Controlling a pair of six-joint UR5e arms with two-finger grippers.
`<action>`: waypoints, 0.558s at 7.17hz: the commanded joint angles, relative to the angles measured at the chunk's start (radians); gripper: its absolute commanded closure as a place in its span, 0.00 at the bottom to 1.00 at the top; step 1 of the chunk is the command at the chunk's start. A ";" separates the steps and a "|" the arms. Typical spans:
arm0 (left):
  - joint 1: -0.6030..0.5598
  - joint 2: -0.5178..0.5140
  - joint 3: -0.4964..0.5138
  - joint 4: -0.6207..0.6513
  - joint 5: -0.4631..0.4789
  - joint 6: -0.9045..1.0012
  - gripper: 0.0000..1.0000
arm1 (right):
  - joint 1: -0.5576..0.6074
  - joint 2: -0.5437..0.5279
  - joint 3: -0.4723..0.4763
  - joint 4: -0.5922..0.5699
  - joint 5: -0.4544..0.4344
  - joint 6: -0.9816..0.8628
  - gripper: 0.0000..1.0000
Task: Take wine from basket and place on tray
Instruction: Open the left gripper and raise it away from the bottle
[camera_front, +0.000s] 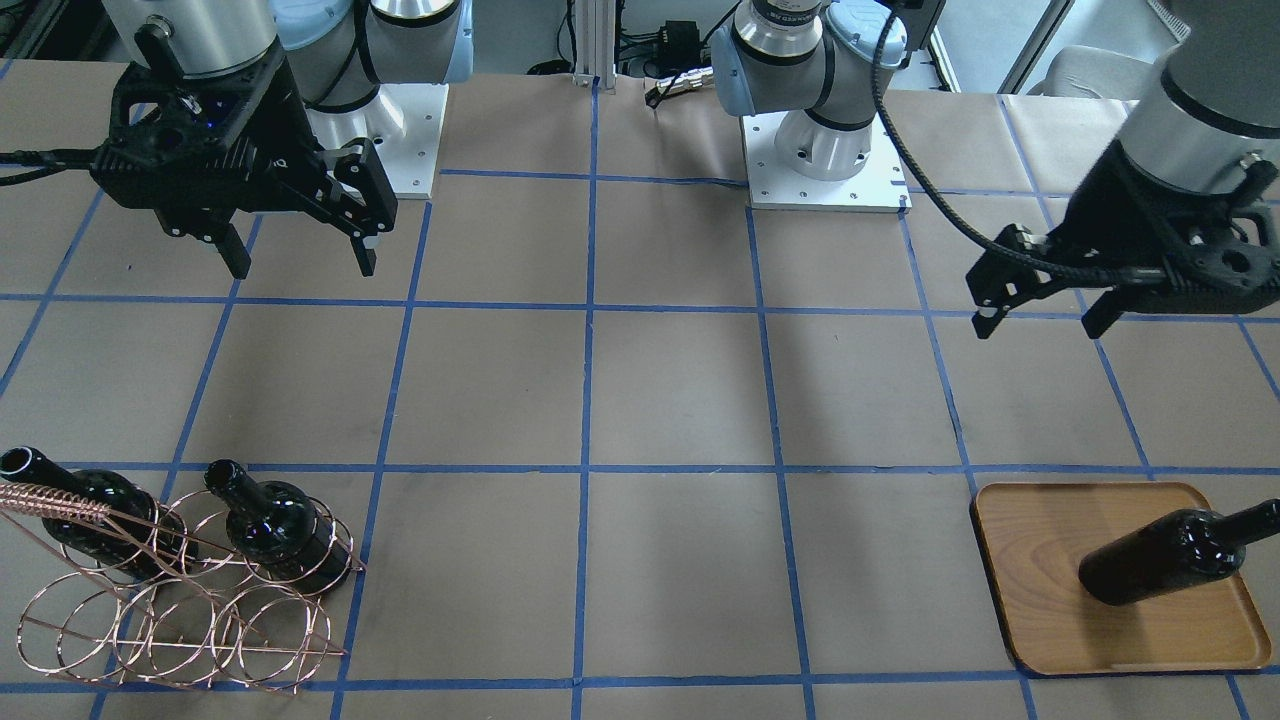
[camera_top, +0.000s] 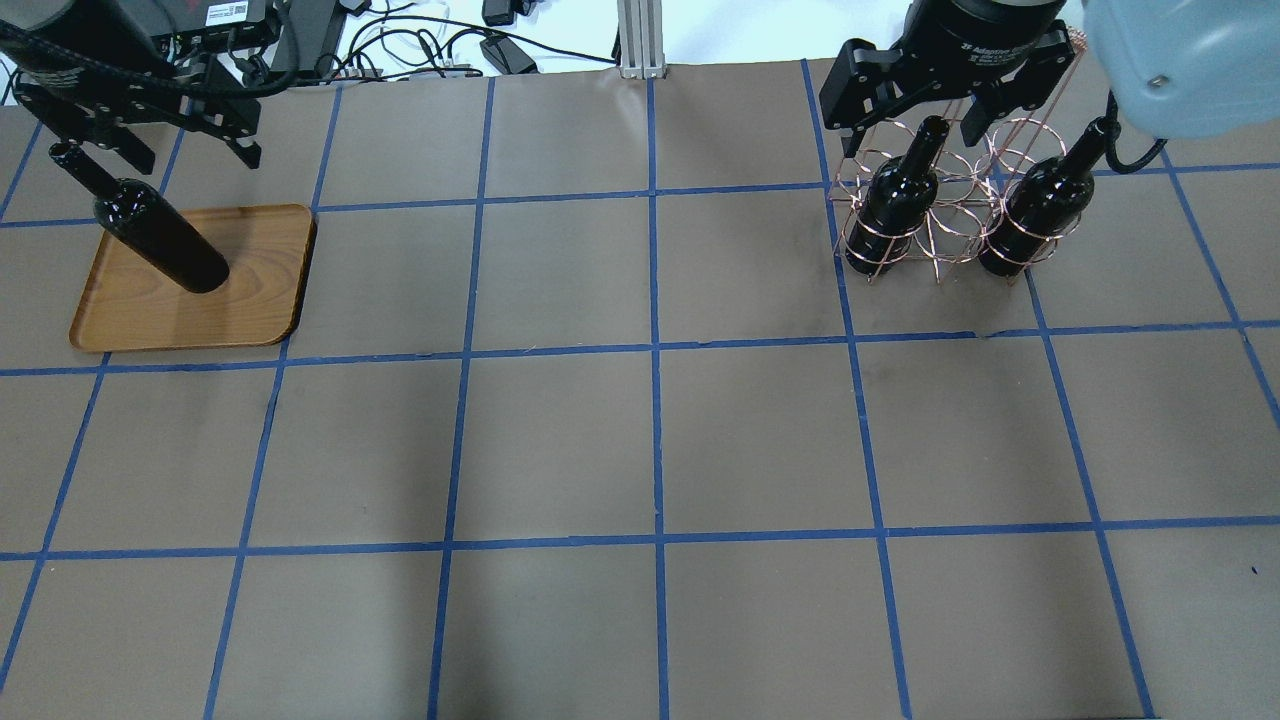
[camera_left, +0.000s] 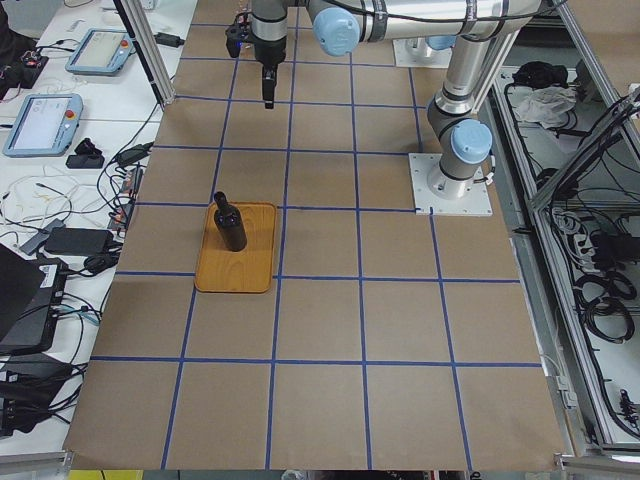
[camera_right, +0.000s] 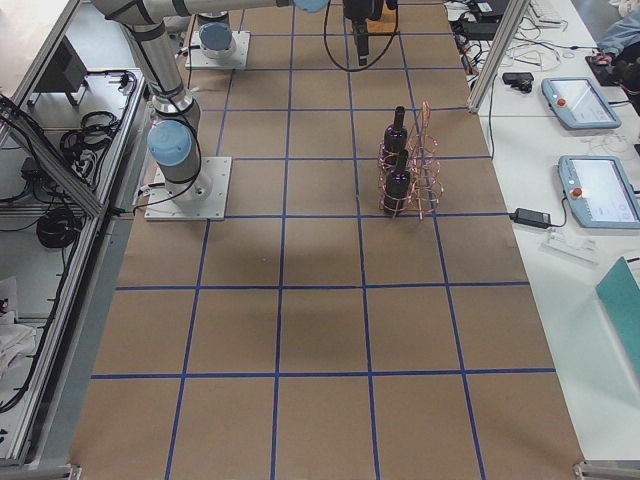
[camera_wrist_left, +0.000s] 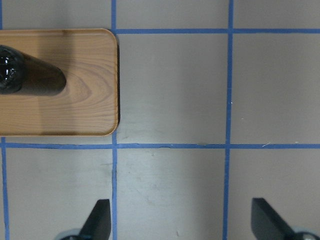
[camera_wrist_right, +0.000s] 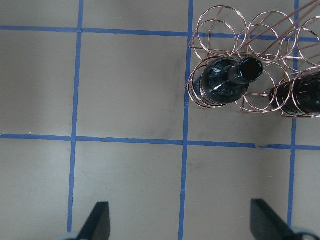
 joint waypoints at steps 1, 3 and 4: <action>-0.071 0.063 -0.036 -0.002 -0.015 -0.043 0.00 | 0.000 0.000 0.000 -0.002 0.000 -0.002 0.00; -0.133 0.097 -0.089 0.001 -0.006 -0.050 0.00 | 0.000 0.000 0.000 -0.002 0.000 -0.002 0.00; -0.136 0.100 -0.090 0.001 -0.014 -0.050 0.00 | 0.000 0.000 0.000 -0.002 0.000 -0.002 0.00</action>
